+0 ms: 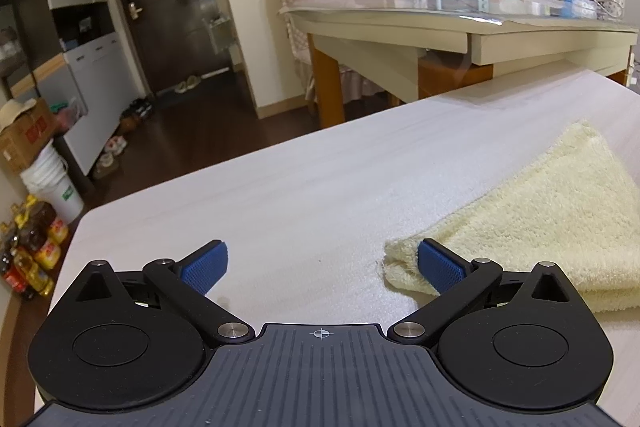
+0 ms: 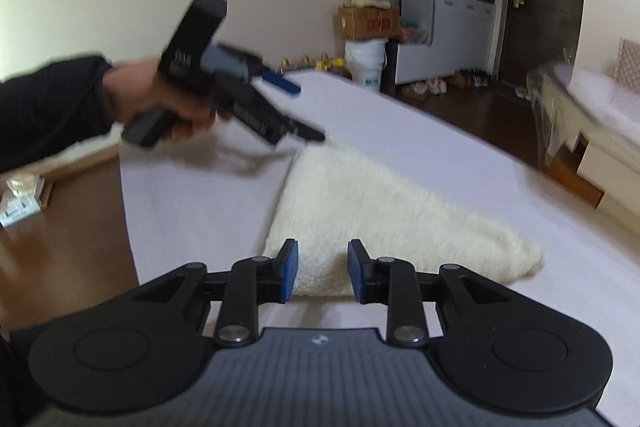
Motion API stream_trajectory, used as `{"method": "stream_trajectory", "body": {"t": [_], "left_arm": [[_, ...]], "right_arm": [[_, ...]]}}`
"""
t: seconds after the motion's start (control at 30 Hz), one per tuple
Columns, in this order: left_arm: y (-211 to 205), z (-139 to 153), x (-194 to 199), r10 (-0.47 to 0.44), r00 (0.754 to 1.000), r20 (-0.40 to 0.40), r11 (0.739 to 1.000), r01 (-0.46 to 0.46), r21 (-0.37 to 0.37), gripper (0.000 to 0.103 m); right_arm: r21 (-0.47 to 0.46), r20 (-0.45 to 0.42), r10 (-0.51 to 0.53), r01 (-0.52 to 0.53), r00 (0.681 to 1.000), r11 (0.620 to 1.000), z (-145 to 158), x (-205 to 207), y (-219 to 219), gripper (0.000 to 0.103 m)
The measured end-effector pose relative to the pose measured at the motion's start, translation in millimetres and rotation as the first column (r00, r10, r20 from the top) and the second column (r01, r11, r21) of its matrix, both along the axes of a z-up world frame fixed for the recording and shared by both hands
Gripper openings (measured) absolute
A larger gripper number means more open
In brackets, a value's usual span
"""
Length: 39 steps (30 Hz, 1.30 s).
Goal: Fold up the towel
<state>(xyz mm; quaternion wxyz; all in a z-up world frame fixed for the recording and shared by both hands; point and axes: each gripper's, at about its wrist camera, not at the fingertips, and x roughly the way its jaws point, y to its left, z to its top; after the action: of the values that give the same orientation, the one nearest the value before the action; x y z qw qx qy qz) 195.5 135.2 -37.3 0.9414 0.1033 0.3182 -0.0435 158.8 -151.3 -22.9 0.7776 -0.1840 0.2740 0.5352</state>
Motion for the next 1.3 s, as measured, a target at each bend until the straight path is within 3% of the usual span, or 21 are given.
{"method": "stream_trajectory", "body": {"t": [0.13, 0.23, 0.4, 0.53, 0.67, 0.73, 0.93, 1.3], "left_arm": [[1.4, -0.4, -1.3, -0.001, 1.000, 0.004, 1.000, 0.001, -0.009, 0.103], [-0.2, 2.2, -4.2, 0.001, 1.000, 0.013, 1.000, -0.001, -0.002, 0.103], [-3.1, 9.5, -17.6, 0.021, 0.999, 0.041, 1.000, -0.021, 0.004, 0.103], [-5.0, 17.5, -36.1, 0.081, 0.996, 0.041, 0.997, -0.080, -0.018, 0.103], [-19.6, 22.0, -59.4, 0.123, 0.992, 0.017, 0.992, -0.123, -0.006, 0.103], [-28.8, 21.3, -69.5, 0.128, 0.992, -0.006, 0.992, -0.128, 0.002, 0.103], [-61.7, 17.9, -99.5, 0.111, 0.993, -0.043, 0.994, -0.111, -0.004, 0.103], [-99.1, 14.5, -131.2, 0.115, 0.991, -0.076, 0.993, -0.117, -0.033, 0.103]], "right_arm": [[0.010, -0.012, -0.029, 0.029, 0.999, 1.000, -3.0, -5.4, -5.6, 0.030], [0.077, -0.064, -0.070, 0.075, 0.995, 0.994, 8.1, 5.0, -18.2, 0.029], [0.102, -0.066, -0.230, 0.236, 0.971, 0.966, 22.0, 38.2, -44.6, 0.031], [0.099, -0.078, -0.344, 0.351, 0.936, 0.931, 25.6, 46.7, -57.9, 0.047], [0.067, -0.093, -0.378, 0.385, 0.921, 0.921, 22.9, 32.4, -58.5, 0.058], [0.048, -0.097, -0.400, 0.406, 0.911, 0.913, 20.2, 18.9, -58.5, 0.073], [0.015, -0.110, -0.417, 0.421, 0.902, 0.907, 19.4, -18.4, -63.1, 0.094], [0.021, -0.104, -0.435, 0.440, 0.894, 0.898, 30.8, -57.4, -76.8, 0.101]]}}
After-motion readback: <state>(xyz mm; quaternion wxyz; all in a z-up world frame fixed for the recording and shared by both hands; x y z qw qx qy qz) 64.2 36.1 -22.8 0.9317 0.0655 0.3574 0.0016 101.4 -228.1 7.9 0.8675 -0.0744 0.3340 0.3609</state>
